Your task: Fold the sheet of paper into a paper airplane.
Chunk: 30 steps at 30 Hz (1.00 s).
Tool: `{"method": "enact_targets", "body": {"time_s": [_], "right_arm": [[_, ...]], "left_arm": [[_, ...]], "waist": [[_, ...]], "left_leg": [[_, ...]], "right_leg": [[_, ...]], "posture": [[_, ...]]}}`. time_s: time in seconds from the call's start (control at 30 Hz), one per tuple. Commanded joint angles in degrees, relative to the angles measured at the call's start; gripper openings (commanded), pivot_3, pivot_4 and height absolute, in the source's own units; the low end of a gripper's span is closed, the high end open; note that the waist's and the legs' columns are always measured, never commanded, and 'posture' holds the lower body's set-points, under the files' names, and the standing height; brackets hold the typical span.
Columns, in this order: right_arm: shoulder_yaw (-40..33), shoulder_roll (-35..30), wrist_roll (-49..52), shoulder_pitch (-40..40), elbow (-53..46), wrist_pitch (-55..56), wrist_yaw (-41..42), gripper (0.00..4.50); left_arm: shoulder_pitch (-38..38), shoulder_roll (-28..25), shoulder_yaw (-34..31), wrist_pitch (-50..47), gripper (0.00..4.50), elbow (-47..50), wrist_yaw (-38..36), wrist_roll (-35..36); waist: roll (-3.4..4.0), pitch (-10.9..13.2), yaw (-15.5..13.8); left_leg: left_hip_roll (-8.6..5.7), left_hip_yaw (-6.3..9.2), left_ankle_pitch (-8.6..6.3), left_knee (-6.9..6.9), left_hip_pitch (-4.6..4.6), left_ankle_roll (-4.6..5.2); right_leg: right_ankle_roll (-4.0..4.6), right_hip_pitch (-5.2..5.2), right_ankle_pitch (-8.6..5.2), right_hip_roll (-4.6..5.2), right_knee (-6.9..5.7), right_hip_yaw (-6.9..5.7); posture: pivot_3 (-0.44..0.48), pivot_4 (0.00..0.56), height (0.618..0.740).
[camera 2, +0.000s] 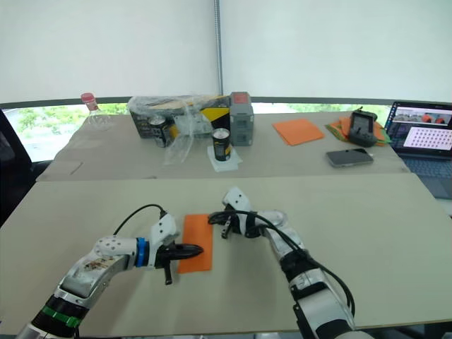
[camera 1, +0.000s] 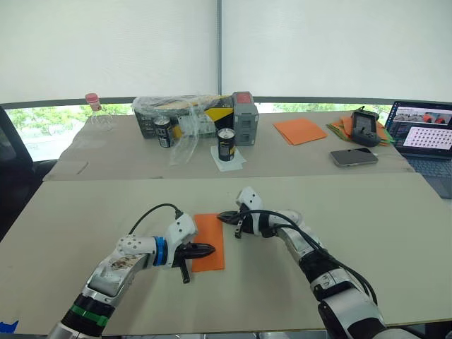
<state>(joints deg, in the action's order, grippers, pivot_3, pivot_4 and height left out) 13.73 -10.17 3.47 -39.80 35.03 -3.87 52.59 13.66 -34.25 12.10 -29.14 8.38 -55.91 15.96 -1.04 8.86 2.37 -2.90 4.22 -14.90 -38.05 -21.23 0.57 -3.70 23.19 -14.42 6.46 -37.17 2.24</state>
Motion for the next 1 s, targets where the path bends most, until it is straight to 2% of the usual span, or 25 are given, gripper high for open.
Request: {"method": "enact_targets", "body": {"time_s": [0.03,0.17,0.37,0.67,1.0], "right_arm": [[2.8,-0.7,-1.9,0.6,-0.1,-1.0,2.9,0.02],[4.6,-1.9,-2.9,1.6,-1.7,-2.1,5.2,0.02],[6.5,-3.4,-3.3,4.6,-5.5,-3.8,7.4,0.02],[8.7,-4.6,-3.4,9.3,-12.1,-6.6,9.6,0.02],[11.5,-8.8,-2.3,17.7,-21.5,-7.4,12.2,0.02]], "left_arm": [[-1.1,-0.2,1.2,-1.6,0.0,-0.9,0.0,-0.4],[-0.5,0.1,-0.2,-2.1,0.0,-1.7,0.7,0.4],[-2.2,0.7,-5.8,-6.9,0.0,-0.5,2.4,5.7],[-3.1,0.6,-5.0,-7.5,0.0,0.3,2.7,5.9],[-2.4,0.2,-3.9,-8.2,0.0,0.2,0.6,7.0]], "waist": [[0.0,0.0,0.0],[0.0,0.0,0.0],[0.0,0.0,0.1],[0.0,-0.1,0.0],[-0.01,-0.3,-0.3]], "left_leg": [[-0.01,0.0,0.0,0.0,0.01,0.0],[-0.01,0.0,0.0,0.02,0.01,-0.01],[0.01,0.0,-0.01,0.02,0.02,-0.01],[0.09,0.0,-0.01,0.11,0.08,-0.02],[0.09,0.0,-0.02,0.15,0.09,-0.03]], "right_leg": [[0.0,-0.01,0.0,0.0,0.0,-0.01],[0.0,-0.02,0.0,0.0,0.02,0.0],[0.0,-0.01,0.0,-0.03,0.02,-0.02],[0.0,-0.05,0.0,-0.02,0.06,-0.01],[-0.01,-0.08,-0.01,-0.02,0.13,-0.02]], "posture": [[0.0,0.15,0.739],[0.0,0.15,0.739],[0.0,0.15,0.739],[0.0,0.15,0.739],[0.0,0.15,0.739]]}}
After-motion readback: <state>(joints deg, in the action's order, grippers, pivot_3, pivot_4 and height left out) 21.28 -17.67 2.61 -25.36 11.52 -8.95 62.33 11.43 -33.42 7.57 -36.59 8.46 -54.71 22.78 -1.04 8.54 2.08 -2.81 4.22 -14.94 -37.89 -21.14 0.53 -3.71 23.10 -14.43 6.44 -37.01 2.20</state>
